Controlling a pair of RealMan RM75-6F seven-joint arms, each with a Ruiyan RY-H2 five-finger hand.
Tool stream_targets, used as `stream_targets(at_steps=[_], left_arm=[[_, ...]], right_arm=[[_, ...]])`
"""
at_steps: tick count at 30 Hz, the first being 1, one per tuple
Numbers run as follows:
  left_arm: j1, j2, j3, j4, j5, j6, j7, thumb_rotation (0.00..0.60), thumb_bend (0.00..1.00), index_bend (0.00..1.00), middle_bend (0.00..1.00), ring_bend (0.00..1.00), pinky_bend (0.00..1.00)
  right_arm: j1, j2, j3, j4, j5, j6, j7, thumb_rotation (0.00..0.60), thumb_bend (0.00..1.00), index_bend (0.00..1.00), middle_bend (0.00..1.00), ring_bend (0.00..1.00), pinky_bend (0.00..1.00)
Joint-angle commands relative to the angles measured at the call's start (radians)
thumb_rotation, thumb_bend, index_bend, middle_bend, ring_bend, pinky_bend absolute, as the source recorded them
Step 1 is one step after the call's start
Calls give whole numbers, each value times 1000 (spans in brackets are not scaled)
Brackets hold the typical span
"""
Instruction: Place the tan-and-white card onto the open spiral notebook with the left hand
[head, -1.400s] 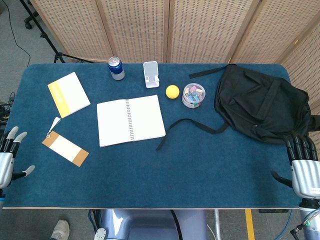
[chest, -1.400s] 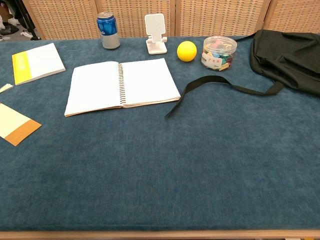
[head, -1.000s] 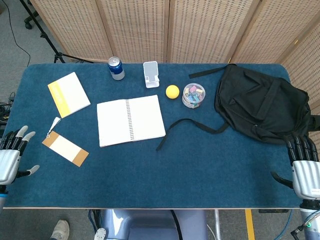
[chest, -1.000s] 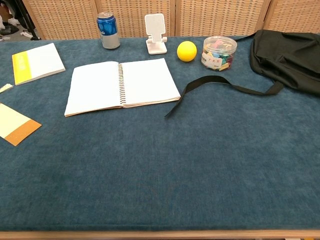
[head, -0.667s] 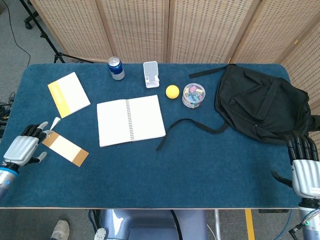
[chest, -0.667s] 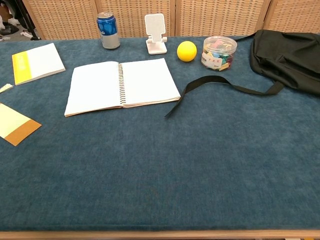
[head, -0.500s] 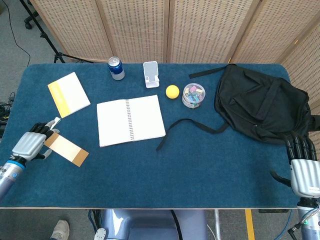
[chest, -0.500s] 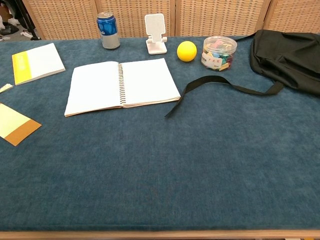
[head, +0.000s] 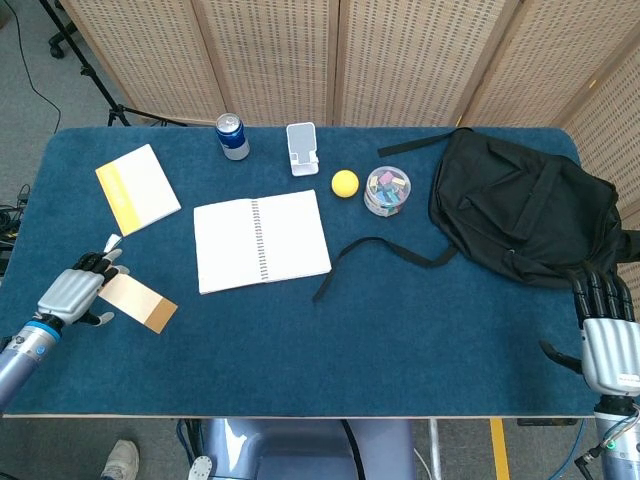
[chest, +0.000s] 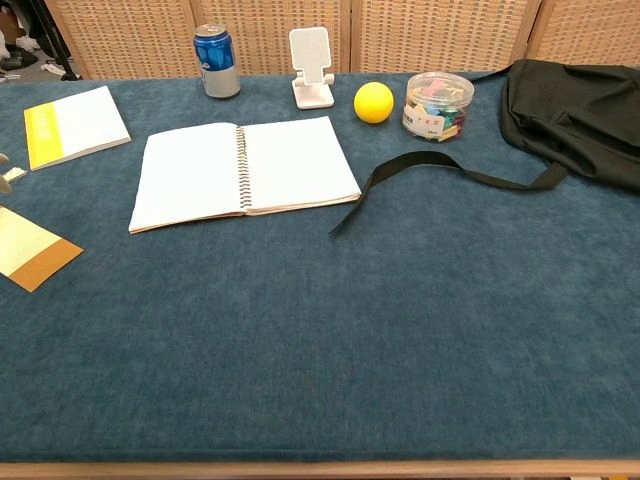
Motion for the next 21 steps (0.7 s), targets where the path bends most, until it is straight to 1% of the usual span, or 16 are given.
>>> stream_targets(at_steps=[1,5,10,16,21], left_arm=[[-5,-17,4,13,-3,-12,12,600,217,237,0,0,0],[-12,-32,6,21,-6,-21,19,600,219,237,0,0,0],[-24,-27,2,3,-15,-31,49,600,219,237,0,0,0],[-46,-19,0,-28,-49,-90,111,600,219,237,0,0,0],[-50,-22,-1,-31,-64,-102,131,600,219,237,0,0,0]], right_arm=[[0,-1,0,-1,0,0,-2,600,0,17,0,0,0],[0,-1,-1,-2,1,-1,-3,600,0,17,0,0,0],[-1,-1,2,-2,5,1,0,600,0,17,0,0,0],[-1,-1,2,-4,5,2,-2,600,0,17,0,0,0],[-2,1,5,-5,9,5,1,600,0,17,0,0,0]])
